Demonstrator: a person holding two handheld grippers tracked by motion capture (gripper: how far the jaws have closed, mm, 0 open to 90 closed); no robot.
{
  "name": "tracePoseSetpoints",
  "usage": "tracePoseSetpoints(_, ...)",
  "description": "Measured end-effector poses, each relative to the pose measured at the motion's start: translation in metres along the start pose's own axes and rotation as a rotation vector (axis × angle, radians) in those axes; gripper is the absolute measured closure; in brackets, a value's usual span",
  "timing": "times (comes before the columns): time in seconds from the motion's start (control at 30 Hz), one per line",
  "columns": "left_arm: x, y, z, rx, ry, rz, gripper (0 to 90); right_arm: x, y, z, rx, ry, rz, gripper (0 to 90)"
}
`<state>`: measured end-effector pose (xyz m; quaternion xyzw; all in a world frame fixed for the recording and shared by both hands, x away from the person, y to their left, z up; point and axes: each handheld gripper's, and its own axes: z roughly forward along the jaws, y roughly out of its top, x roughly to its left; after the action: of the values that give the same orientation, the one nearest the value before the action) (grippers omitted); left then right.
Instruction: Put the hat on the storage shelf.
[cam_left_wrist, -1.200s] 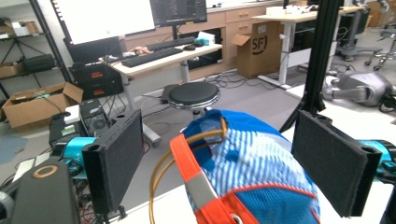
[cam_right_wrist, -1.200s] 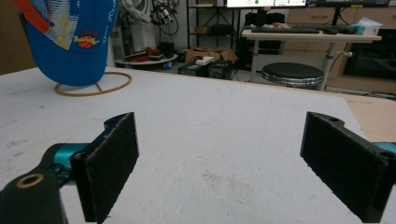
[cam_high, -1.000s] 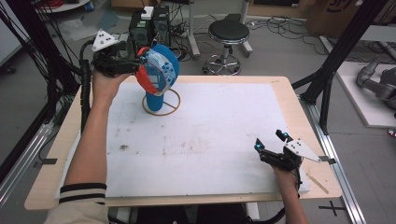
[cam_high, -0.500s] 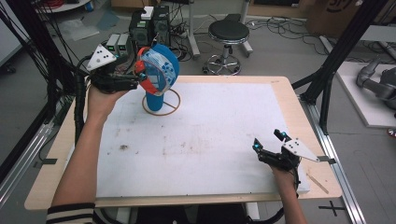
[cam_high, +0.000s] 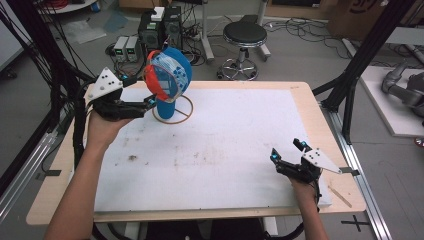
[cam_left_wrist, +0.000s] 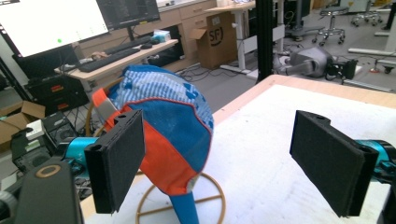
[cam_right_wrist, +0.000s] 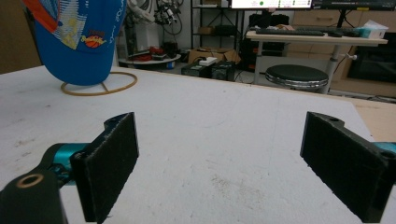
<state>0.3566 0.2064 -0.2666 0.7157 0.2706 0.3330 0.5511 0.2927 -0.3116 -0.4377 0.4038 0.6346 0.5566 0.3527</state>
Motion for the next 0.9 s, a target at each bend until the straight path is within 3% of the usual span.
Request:
tracePoseSetpoints(0.2,-0.011,-0.008,-0.011,0.017,0.001,0.024,19.2,0.000,0.001,-0.002,-0.001,-0.003,0.007,11.2)
tracePoseSetpoints(0.6,-0.028,-0.037,-0.039,0.025,-0.001,-0.012,19.2,0.001,0.001,-0.001,-0.004,0.000,0.003,11.2)
tracePoseSetpoints(0.9,-0.031,-0.056,-0.048,0.028,0.003,-0.040,19.1,0.001,0.001,-0.001,-0.011,0.000,0.006,11.1)
